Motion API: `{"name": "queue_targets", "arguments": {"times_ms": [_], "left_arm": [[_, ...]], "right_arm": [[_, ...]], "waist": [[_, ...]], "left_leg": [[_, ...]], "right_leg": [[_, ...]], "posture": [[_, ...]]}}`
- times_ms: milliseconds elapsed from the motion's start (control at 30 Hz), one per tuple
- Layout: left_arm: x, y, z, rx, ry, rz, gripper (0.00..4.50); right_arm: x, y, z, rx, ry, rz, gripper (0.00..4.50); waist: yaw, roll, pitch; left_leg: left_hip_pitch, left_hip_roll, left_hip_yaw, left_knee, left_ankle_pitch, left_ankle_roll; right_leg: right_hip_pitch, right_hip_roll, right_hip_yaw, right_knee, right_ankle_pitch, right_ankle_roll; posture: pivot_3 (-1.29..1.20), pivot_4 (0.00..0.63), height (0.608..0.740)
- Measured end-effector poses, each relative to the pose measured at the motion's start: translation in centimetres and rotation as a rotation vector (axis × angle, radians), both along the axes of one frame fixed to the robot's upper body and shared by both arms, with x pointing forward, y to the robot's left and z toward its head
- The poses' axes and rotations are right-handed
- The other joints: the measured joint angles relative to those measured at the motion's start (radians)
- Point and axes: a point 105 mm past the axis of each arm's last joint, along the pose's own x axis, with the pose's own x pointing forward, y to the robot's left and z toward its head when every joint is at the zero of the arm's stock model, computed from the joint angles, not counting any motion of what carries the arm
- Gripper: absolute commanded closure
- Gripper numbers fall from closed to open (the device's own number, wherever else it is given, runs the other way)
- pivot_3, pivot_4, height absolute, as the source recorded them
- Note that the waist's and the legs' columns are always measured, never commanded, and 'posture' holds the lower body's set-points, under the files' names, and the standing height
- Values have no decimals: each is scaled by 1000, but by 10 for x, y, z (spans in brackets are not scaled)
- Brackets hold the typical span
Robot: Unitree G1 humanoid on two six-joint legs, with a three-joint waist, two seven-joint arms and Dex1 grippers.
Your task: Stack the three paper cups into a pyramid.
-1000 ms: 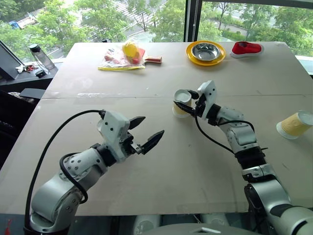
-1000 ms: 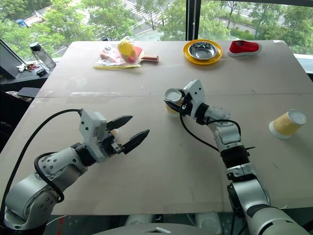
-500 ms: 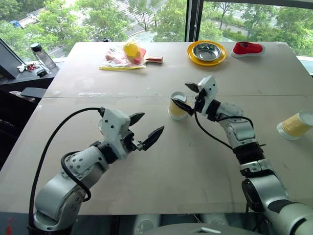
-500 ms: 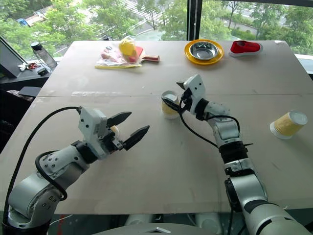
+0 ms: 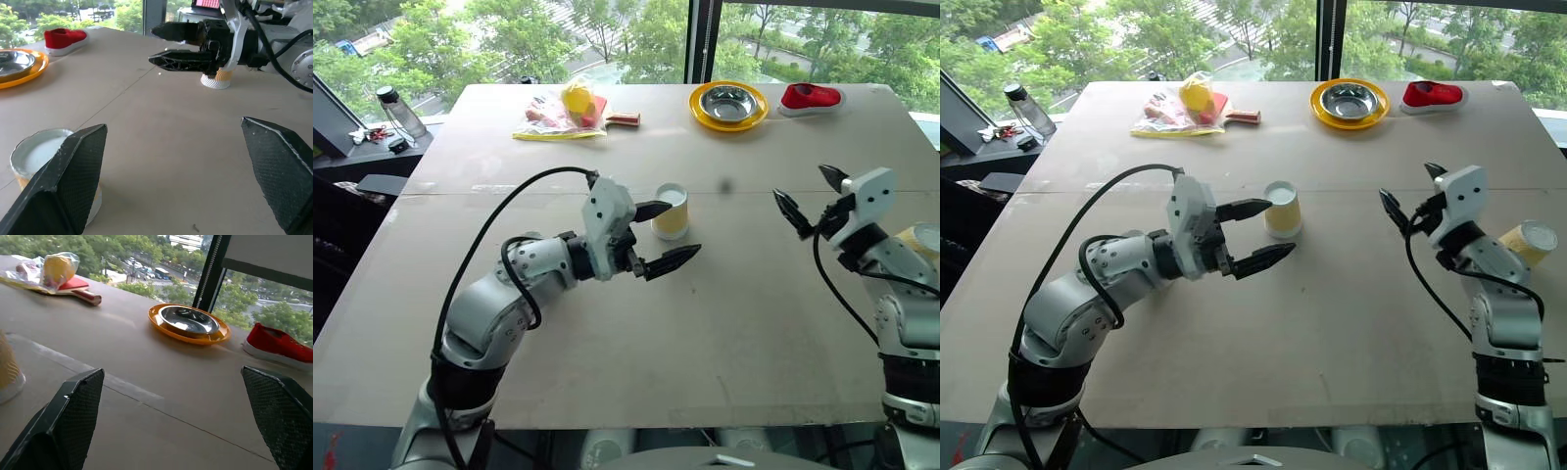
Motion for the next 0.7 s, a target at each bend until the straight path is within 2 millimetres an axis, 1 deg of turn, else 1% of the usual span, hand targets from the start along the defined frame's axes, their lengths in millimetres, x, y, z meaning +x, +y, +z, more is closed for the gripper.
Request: {"name": "queue_targets", "arguments": {"times_ms": [33, 67, 100, 167, 233, 400, 500, 533, 700], "left_arm": [[0, -7, 2, -7, -1, -38, 0], [0, -11, 3, -8, -1, -56, 0], [0, -14, 2, -6, 1, -75, 0], [3, -16, 0, 0, 10, -83, 0], [5, -19, -1, 3, 13, -83, 0], [11, -24, 4, 4, -3, -73, 0], [11, -24, 4, 3, 1, -72, 0], [11, -25, 3, 3, 8, -70, 0], [11, -26, 2, -1, 15, -57, 0]], "right_arm": [[-6, -21, 0, -17, -7, -91, 71], [-10, -34, 1, -22, -13, -146, 71], [-16, -52, 5, -24, -29, -222, 71], [-24, -70, 9, -20, -49, -294, 71], [-27, -81, 8, -3, -48, -334, 71], [-33, -99, -9, 43, 10, -386, 71], [-35, -104, -11, 74, 20, -402, 71], [-35, -105, -14, 105, 34, -410, 71], [-33, -109, -24, 156, 77, -438, 71]], "waist": [[1, 0, 0], [1, 0, 0], [-2, 0, 0], [-10, 0, 0], [-15, 0, 0], [-12, 0, 0], [-10, 0, 0], [-6, 0, 0], [-4, 0, 0]], "left_leg": [[0, 0, 0, 0, 0, 0], [0, 0, 0, 0, 0, 0], [0, 0, 1, 0, 0, 0], [2, 1, 2, 0, 0, 0], [3, 1, 2, 0, 0, 0], [2, 1, 3, 2, 0, 0], [2, 1, 3, 2, 0, 0], [2, 1, 2, 2, 0, 0], [2, 1, 2, 2, 0, 0]], "right_leg": [[0, 0, 0, 0, 0, 0], [0, 0, 0, 0, 0, 0], [0, 1, 1, 0, 0, 0], [0, 2, 3, 1, 0, 0], [0, 3, 3, 2, 0, 0], [0, 3, 4, 3, 0, 0], [0, 3, 4, 3, 0, 0], [0, 3, 4, 3, 0, 0], [0, 3, 4, 3, 0, 0]], "posture": [[0, 150, 740], [0, 150, 740], [0, 150, 740], [0, 150, 740], [0, 150, 740], [0, 150, 740], [0, 150, 740], [0, 150, 740], [0, 150, 740]]}}
